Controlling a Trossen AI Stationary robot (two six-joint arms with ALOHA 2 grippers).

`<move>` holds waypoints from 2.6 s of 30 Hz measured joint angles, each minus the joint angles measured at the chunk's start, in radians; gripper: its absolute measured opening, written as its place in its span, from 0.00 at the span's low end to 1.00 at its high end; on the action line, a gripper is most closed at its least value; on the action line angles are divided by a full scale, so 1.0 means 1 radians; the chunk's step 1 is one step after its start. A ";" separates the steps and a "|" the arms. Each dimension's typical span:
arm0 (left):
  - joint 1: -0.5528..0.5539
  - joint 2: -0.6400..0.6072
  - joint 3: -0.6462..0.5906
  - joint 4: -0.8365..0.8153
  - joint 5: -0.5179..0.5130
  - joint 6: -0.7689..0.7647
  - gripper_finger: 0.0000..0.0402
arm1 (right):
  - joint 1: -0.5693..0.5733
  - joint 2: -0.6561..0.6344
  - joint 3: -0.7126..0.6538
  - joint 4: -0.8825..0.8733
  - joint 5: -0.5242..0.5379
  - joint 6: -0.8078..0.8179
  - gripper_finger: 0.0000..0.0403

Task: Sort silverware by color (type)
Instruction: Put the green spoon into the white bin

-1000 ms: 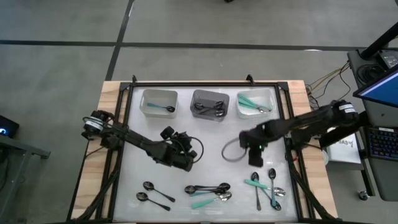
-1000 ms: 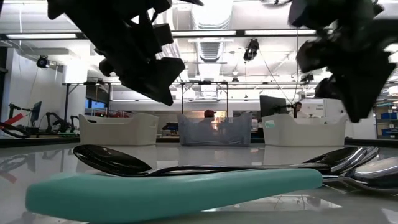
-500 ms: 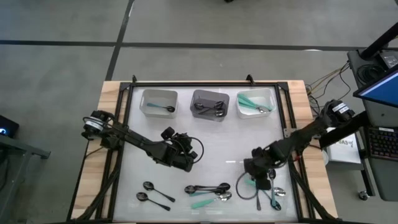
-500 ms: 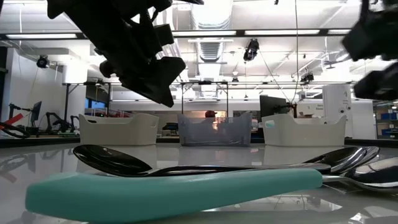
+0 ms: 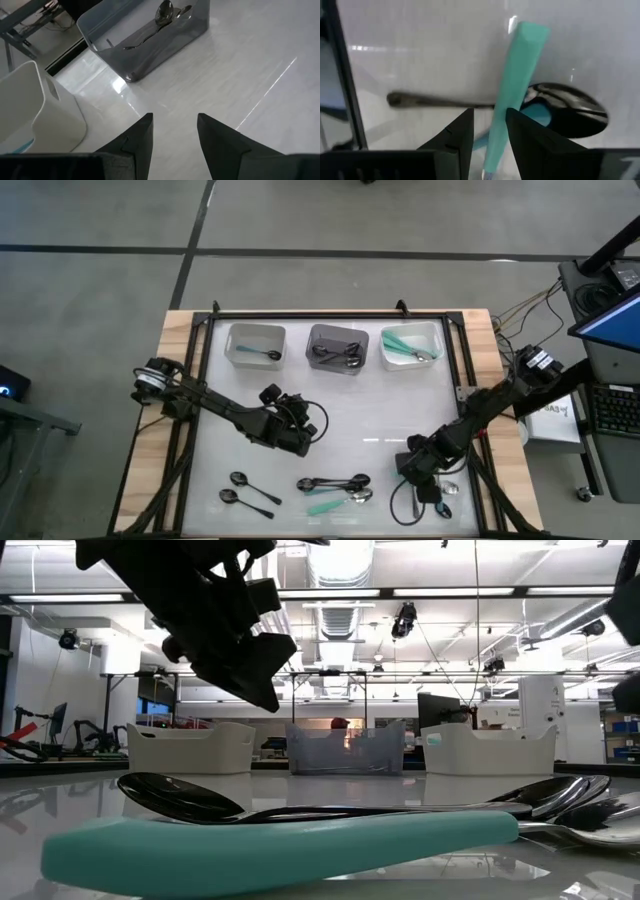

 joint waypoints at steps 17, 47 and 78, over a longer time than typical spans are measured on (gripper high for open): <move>0.000 0.000 0.000 0.001 0.000 0.060 0.34 | 0.000 0.021 -0.001 0.060 0.073 0.035 0.27; 0.000 0.000 0.000 0.005 0.000 0.060 0.34 | 0.000 0.069 0.012 0.061 0.080 0.017 0.09; 0.000 0.000 0.000 0.006 0.000 0.060 0.34 | 0.000 -0.376 0.013 0.318 0.543 -0.377 0.09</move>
